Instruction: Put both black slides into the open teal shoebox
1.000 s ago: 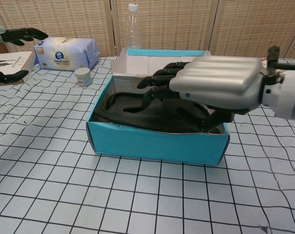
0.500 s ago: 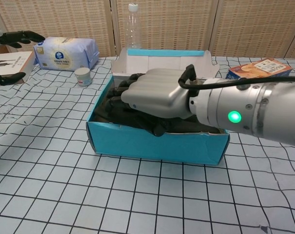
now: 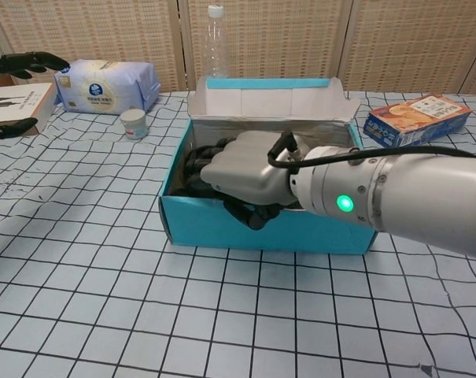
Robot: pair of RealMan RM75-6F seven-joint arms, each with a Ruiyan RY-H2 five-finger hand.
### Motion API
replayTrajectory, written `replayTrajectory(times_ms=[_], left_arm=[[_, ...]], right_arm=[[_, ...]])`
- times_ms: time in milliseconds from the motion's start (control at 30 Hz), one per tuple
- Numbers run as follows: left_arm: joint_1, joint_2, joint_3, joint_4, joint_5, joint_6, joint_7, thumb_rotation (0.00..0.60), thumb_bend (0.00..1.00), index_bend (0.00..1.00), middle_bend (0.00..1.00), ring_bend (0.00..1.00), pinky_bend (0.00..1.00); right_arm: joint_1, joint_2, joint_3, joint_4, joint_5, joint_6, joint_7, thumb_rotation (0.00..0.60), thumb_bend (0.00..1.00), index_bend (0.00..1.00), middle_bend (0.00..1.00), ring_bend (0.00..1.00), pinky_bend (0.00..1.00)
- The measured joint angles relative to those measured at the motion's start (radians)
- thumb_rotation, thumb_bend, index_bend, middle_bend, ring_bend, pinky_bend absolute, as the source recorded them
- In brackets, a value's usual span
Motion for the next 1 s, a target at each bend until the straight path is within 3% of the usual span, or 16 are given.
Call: replayTrajectory(times_ms=[233, 433, 533, 667, 867, 1000], left_arm=[[0.006, 0.001, -0.008, 0.000, 0.006, -0.001, 0.004, 0.600, 0.48, 0.00, 0.00, 0.00, 0.08], [0.014, 0.007, -0.012, -0.008, 0.015, 0.006, 0.005, 0.600, 0.48, 0.00, 0.00, 0.00, 0.08], [0.019, 0.010, -0.012, -0.013, 0.018, 0.008, -0.008, 0.600, 0.48, 0.00, 0.00, 0.00, 0.08], [0.034, 0.022, -0.012, -0.030, 0.032, 0.026, -0.033, 0.600, 0.48, 0.00, 0.00, 0.00, 0.08], [0.114, 0.049, 0.019, -0.047, 0.075, 0.138, -0.052, 0.600, 0.45, 0.00, 0.00, 0.00, 0.08], [0.226, 0.047, 0.050, -0.034, 0.081, 0.279, -0.036, 0.600, 0.43, 0.00, 0.00, 0.00, 0.08]], right_arm=[[0.024, -0.015, -0.022, 0.027, 0.032, 0.010, 0.033, 0.600, 0.74, 0.15, 0.00, 0.00, 0.00], [0.004, 0.038, -0.024, -0.023, -0.058, 0.025, 0.136, 0.574, 0.74, 0.02, 0.00, 0.00, 0.00], [-0.022, 0.103, -0.030, -0.084, -0.121, 0.047, 0.199, 0.527, 0.69, 0.00, 0.00, 0.00, 0.00], [-0.067, 0.197, -0.046, -0.166, -0.196, 0.089, 0.268, 0.512, 0.56, 0.00, 0.00, 0.00, 0.00], [-0.207, 0.341, -0.130, -0.254, -0.333, 0.244, 0.328, 0.507, 0.39, 0.00, 0.00, 0.00, 0.00], [-0.379, 0.376, -0.222, -0.230, -0.459, 0.444, 0.403, 0.506, 0.33, 0.00, 0.00, 0.00, 0.00]])
